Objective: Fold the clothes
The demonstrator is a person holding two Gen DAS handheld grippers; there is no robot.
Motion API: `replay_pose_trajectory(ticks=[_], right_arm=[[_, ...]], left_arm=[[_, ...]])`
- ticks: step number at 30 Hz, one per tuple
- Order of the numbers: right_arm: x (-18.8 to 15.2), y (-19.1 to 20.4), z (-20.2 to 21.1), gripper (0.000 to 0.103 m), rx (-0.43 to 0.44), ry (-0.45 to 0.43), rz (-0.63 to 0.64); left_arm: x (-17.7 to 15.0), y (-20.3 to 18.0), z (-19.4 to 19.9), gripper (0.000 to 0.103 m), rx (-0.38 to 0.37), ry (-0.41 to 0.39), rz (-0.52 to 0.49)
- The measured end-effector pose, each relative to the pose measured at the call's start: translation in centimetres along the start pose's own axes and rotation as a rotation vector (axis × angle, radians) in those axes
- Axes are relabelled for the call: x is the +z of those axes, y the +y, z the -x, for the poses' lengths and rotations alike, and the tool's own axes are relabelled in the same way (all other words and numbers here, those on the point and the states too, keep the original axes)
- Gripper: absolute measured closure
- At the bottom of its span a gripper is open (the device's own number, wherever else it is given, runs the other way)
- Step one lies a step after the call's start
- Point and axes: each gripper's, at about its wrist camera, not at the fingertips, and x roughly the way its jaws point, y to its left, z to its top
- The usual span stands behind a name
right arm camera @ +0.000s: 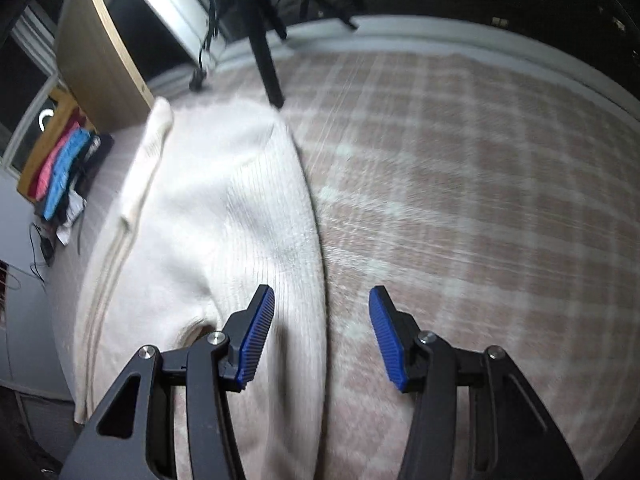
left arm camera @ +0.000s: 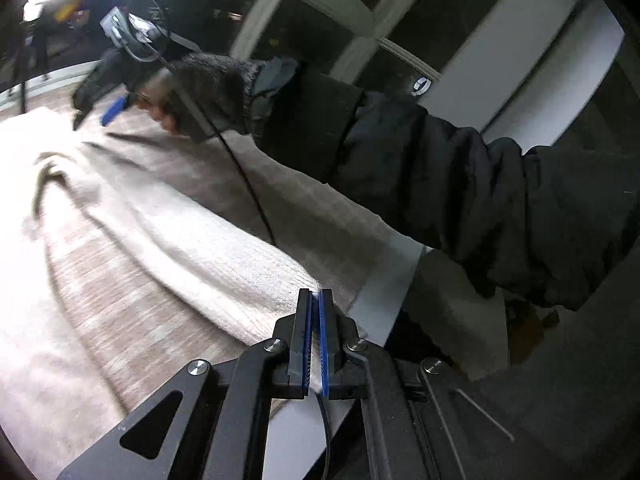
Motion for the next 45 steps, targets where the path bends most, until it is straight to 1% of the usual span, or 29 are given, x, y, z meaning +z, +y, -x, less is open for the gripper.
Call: replay_pose_trajectory(ticks=[1, 3, 5, 7, 8, 9, 12, 16, 18, 21, 24, 26, 28, 30, 32, 33, 34, 35, 37, 38, 40, 42, 44, 45], right_arm=[[0.0, 0.0, -0.3, 0.054, 0.003, 0.008, 0.0], [0.0, 0.0, -0.7, 0.06, 0.008, 0.011, -0.003], [0.0, -0.3, -1.0, 0.082, 0.035, 0.026, -0.027], [0.2, -0.4, -1.1, 0.086, 0.045, 0.035, -0.054], [0.3, -0.4, -1.1, 0.094, 0.044, 0.035, -0.065], [0.4, -0.4, -1.1, 0.095, 0.049, 0.034, -0.078], [0.7, 0.2, -0.1, 0.096, 0.08, 0.011, -0.107], [1.6, 1.6, 2.3, 0.096, 0.067, -0.049, -0.135], [2.2, 3.3, 3.6, 0.096, 0.047, -0.088, -0.126], [3.1, 7.4, 4.6, 0.096, -0.019, -0.125, -0.035], [4.0, 11.3, 3.6, 0.096, -0.042, -0.106, 0.035], [4.5, 13.8, 1.7, 0.096, -0.081, -0.064, 0.086], [4.9, 16.0, -0.7, 0.094, -0.09, 0.001, 0.129], [5.2, 17.6, -2.4, 0.094, -0.12, 0.055, 0.144], [4.7, 18.1, -1.5, 0.093, -0.116, 0.044, 0.14], [4.1, 18.0, -0.2, 0.091, -0.113, 0.02, 0.138], [3.4, 17.9, 1.1, 0.085, -0.111, -0.004, 0.137], [2.7, 17.8, 2.4, 0.076, -0.109, -0.028, 0.135], [0.8, 16.9, 4.6, 0.069, -0.108, -0.07, 0.107], [-0.4, 16.2, 5.2, 0.069, -0.112, -0.08, 0.07], [-2.5, 14.7, 5.3, 0.069, -0.11, -0.078, 0.01], [-4.3, 13.3, 4.5, 0.069, -0.109, -0.053, -0.026], [-4.8, 12.3, 3.6, 0.069, -0.106, -0.049, -0.066], [-4.7, 11.6, 3.2, 0.069, -0.081, -0.06, -0.1]], left_arm=[[-0.2, 0.4, 0.2, 0.101, 0.005, -0.004, 0.012], [-0.7, 1.2, 0.6, 0.101, 0.015, -0.013, 0.037], [-1.0, 1.7, 0.9, 0.1, 0.02, -0.022, 0.048], [-1.6, 1.8, 1.0, 0.1, 0.019, -0.034, 0.053], [-2.1, 1.8, 1.0, 0.1, 0.02, -0.043, 0.054], [-2.6, 1.7, 0.9, 0.1, 0.021, -0.051, 0.056], [-3.7, 1.2, 0.8, 0.101, 0.025, -0.084, 0.088], [-5.6, 2.8, 2.6, 0.1, 0.029, -0.151, 0.157], [-6.8, 3.7, 3.5, 0.1, 0.047, -0.186, 0.191], [-9.1, 5.4, 4.9, 0.1, 0.07, -0.234, 0.264], [-11.7, 6.9, 5.7, 0.101, 0.092, -0.261, 0.352], [-13.4, 7.5, 6.8, 0.101, 0.115, -0.284, 0.398], [-15.1, 7.8, 7.6, 0.1, 0.141, -0.275, 0.427], [-16.4, 7.9, 8.0, 0.1, 0.19, -0.238, 0.441], [-17.2, 7.8, 8.4, 0.1, 0.216, -0.227, 0.448], [-17.5, 7.7, 9.0, 0.1, 0.221, -0.23, 0.448], [-17.5, 7.4, 9.2, 0.099, 0.223, -0.23, 0.442], [-17.2, 7.2, 8.7, 0.098, 0.226, -0.224, 0.432], [-16.7, 6.9, 7.6, 0.096, 0.235, -0.207, 0.413], [-16.4, 6.8, 7.1, 0.095, 0.236, -0.2, 0.409], [-15.9, 6.7, 6.5, 0.085, 0.264, -0.172, 0.377], [-15.4, 6.6, 6.0, 0.085, 0.297, -0.14, 0.339], [-15.1, 6.7, 5.4, 0.082, 0.326, -0.098, 0.306], [-15.1, 6.9, 5.0, 0.082, 0.337, -0.068, 0.293]])
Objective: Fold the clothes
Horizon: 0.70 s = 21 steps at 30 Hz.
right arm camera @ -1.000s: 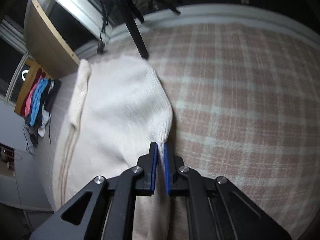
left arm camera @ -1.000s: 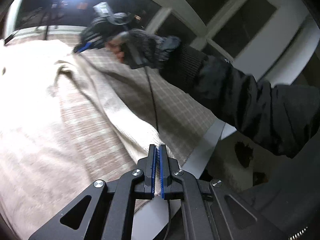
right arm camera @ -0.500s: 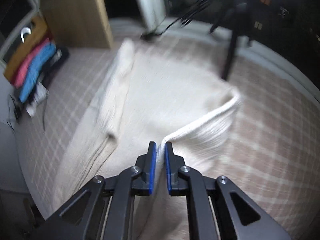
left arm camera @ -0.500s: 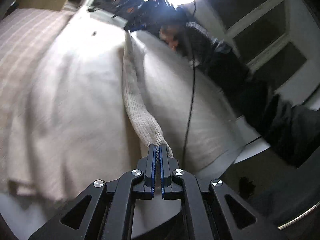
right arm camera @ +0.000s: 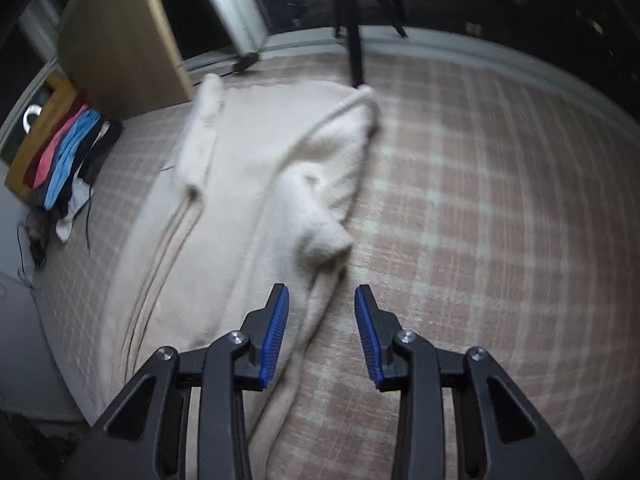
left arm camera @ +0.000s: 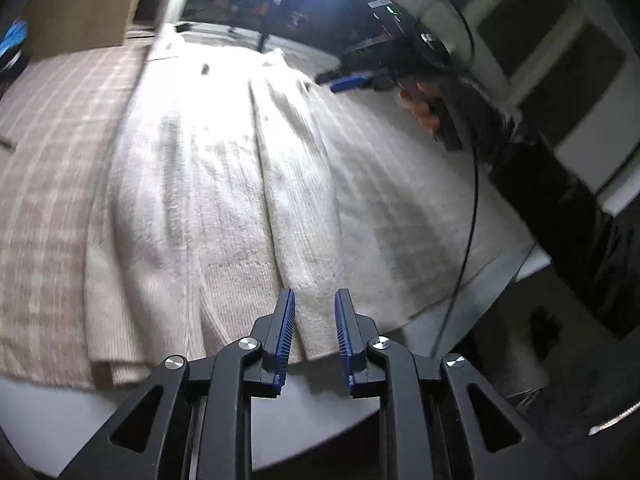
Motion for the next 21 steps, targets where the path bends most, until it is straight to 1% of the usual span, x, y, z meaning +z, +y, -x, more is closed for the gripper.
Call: replay_pose_trajectory(ticks=[2, 4, 8, 9, 10, 11, 12, 13, 15, 16, 18, 19, 20, 21], right_arm=[[0.5, -1.0, -0.7, 0.069, 0.051, -0.009, -0.063], [1.3, -2.1, -1.7, 0.069, 0.111, 0.0, -0.125], [2.3, -2.0, -3.5, 0.069, 0.161, 0.047, -0.154], [2.4, -2.1, -3.8, 0.069, 0.166, 0.052, -0.163], [2.5, -2.2, -4.2, 0.069, 0.171, 0.056, -0.172], [2.5, -2.3, -4.4, 0.072, 0.18, 0.058, -0.18], [2.6, -2.5, -4.5, 0.077, 0.193, 0.055, -0.185], [2.6, -2.6, -4.6, 0.089, 0.201, 0.053, -0.183], [2.5, -2.3, -4.4, 0.09, 0.181, 0.052, -0.144], [2.5, -2.2, -4.1, 0.091, 0.168, 0.052, -0.12], [2.7, -2.1, -3.2, 0.092, 0.144, 0.056, -0.071], [2.9, -2.4, -2.7, 0.092, 0.14, 0.049, -0.064], [3.1, -2.8, -2.3, 0.093, 0.136, 0.042, -0.057], [3.3, -3.1, -2.2, 0.093, 0.13, 0.039, -0.053]], left_arm=[[0.2, 0.1, -1.2, 0.082, 0.029, 0.056, -0.026], [0.3, 0.3, -2.5, 0.082, 0.044, 0.097, -0.021], [0.1, 0.0, -3.7, 0.084, 0.05, 0.12, -0.033], [0.1, -0.1, -3.9, 0.086, 0.054, 0.121, -0.039], [0.0, -0.1, -4.2, 0.095, 0.055, 0.124, -0.041], [0.0, -0.1, -4.4, 0.099, 0.055, 0.127, -0.042], [0.0, -0.1, -4.6, 0.1, 0.052, 0.127, -0.04], [0.0, 0.0, -4.7, 0.1, 0.047, 0.126, -0.035], [0.1, 0.1, -4.8, 0.1, 0.02, 0.121, -0.014], [0.2, 0.2, -4.6, 0.1, -0.006, 0.12, 0.007], [0.8, 0.3, -3.6, 0.1, -0.084, 0.091, 0.063], [1.1, 0.2, -3.0, 0.1, -0.136, 0.089, 0.056], [1.3, 0.1, -2.9, 0.1, -0.154, 0.087, 0.051], [1.5, 0.1, -3.0, 0.1, -0.155, 0.081, 0.052]])
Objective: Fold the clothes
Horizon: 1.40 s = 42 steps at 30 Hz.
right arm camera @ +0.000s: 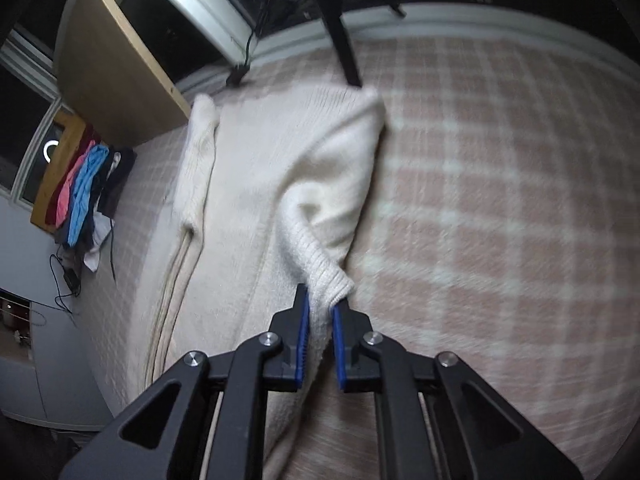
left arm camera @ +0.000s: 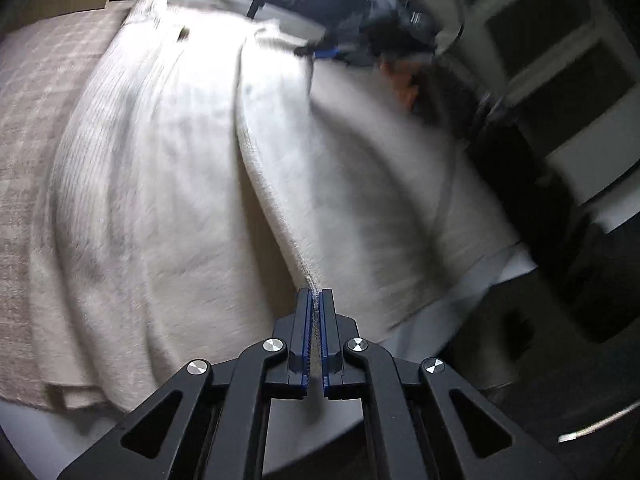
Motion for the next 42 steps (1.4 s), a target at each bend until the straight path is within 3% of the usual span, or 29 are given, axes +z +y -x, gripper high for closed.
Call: replay_pose_trajectory(ticks=[1, 5, 7, 11, 13, 15, 18, 20, 25, 29, 30, 32, 33, 34, 36, 40, 42], right_arm=[[0.1, -0.3, -0.4, 0.093, -0.009, 0.004, 0.0], [0.0, -0.6, -2.7, 0.089, -0.007, 0.037, -0.013], [-0.4, -0.5, -3.2, 0.088, 0.001, 0.025, -0.026], [-0.6, -0.9, -2.4, 0.088, 0.026, 0.002, -0.042], [-0.7, -1.0, -2.4, 0.088, 0.026, 0.003, -0.038], [-0.9, -1.2, -2.3, 0.088, 0.023, 0.006, -0.038], [-1.3, -1.5, -2.1, 0.088, 0.015, 0.009, -0.037], [-1.5, -1.1, -2.1, 0.088, 0.001, 0.008, -0.018], [-1.4, -0.3, -1.7, 0.089, -0.025, -0.004, 0.03], [-1.3, 0.3, -1.6, 0.09, -0.039, -0.003, 0.059], [-1.3, 0.4, -1.6, 0.09, -0.044, 0.0, 0.068], [-1.2, 0.5, -1.9, 0.09, -0.055, 0.005, 0.078], [-1.2, 0.5, -2.0, 0.09, -0.056, 0.008, 0.079], [-1.2, 0.5, -2.1, 0.09, -0.057, 0.01, 0.082], [-1.2, 0.5, -2.2, 0.09, -0.063, 0.012, 0.087], [-1.4, 0.6, -2.1, 0.09, -0.071, 0.01, 0.095], [-1.5, 0.5, -2.1, 0.09, -0.071, 0.012, 0.092]], left_arm=[[0.2, -0.1, -0.1, 0.099, -0.001, -0.006, 0.001], [0.1, 0.4, -1.5, 0.099, 0.234, 0.033, -0.093], [0.0, 0.3, -1.0, 0.099, 0.311, 0.023, -0.116], [-0.3, -3.1, -0.7, 0.098, 0.279, 0.019, -0.248], [-0.4, -4.9, -0.5, 0.087, 0.256, 0.018, -0.317], [-1.1, -6.1, -2.2, 0.079, 0.268, 0.068, -0.412], [-0.7, -6.3, -5.2, 0.079, 0.322, 0.126, -0.486], [-0.6, -4.8, -6.0, 0.092, 0.361, 0.158, -0.478], [0.7, -2.7, -4.7, 0.097, 0.282, 0.158, -0.387], [2.6, -2.0, -1.4, 0.097, -0.032, 0.094, -0.171], [2.8, -2.0, -0.7, 0.094, -0.05, 0.07, -0.165], [2.9, -2.3, -0.2, 0.082, -0.01, 0.063, -0.203], [2.7, -2.6, -0.5, 0.068, 0.035, 0.086, -0.239], [2.7, -2.8, -1.1, 0.065, 0.063, 0.115, -0.257], [2.7, -2.7, -1.9, 0.064, 0.099, 0.153, -0.268], [1.6, -1.5, -0.6, 0.067, 0.148, 0.121, -0.245], [1.3, -2.2, -0.6, 0.067, 0.138, 0.127, -0.268]])
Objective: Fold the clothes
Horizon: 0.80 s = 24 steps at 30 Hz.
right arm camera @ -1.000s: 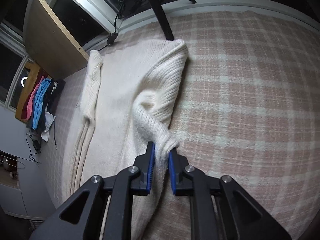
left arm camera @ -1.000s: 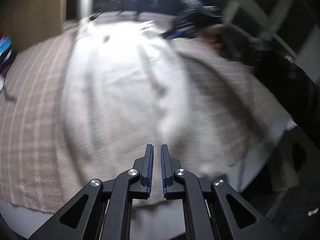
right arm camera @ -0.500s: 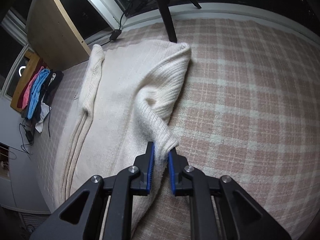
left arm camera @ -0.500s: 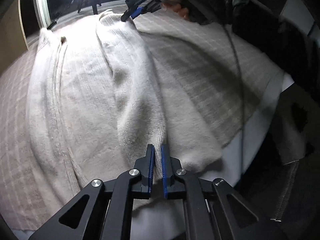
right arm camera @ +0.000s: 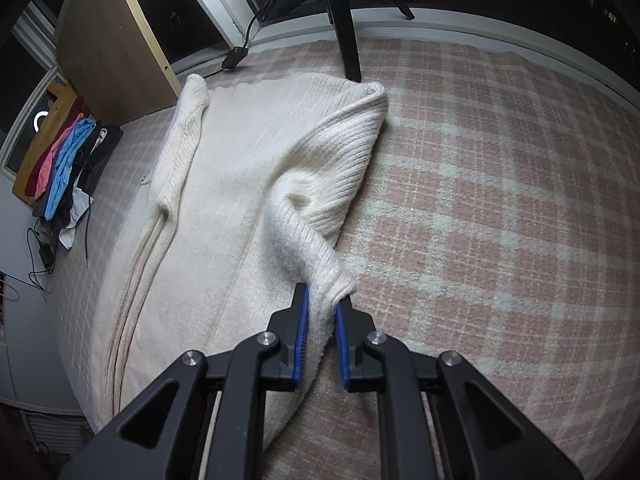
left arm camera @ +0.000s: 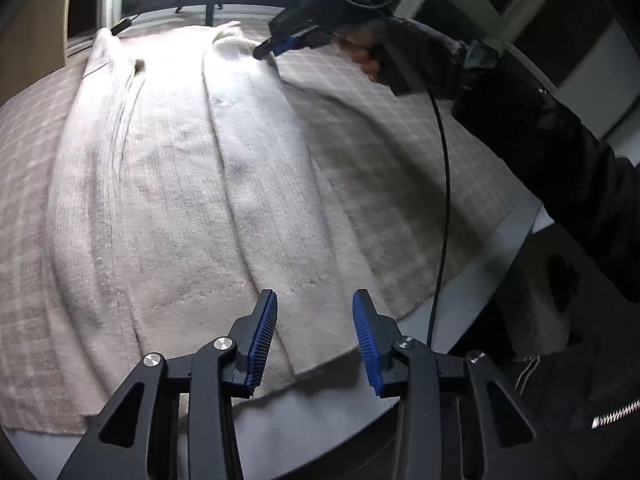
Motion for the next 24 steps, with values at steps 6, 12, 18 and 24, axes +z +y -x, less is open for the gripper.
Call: replay_pose_trajectory(ticks=[6, 12, 18, 24], right_arm=[[-0.3, -0.1, 0.0, 0.09, 0.003, 0.003, -0.009], [-0.4, -0.1, 0.3, 0.09, -0.001, 0.002, -0.003], [-0.5, -0.2, 0.3, 0.09, 0.001, 0.007, -0.003], [-0.5, 0.0, 0.2, 0.089, -0.002, 0.013, -0.007]], left_arm=[[-0.2, -1.1, -3.0, 0.096, 0.049, 0.089, -0.122], [-0.6, 6.1, 0.4, 0.094, -0.09, -0.005, 0.16], [-0.3, 4.4, 2.5, 0.082, 0.055, -0.038, 0.054], [-0.2, -1.8, 0.7, 0.078, 0.094, -0.012, -0.206]])
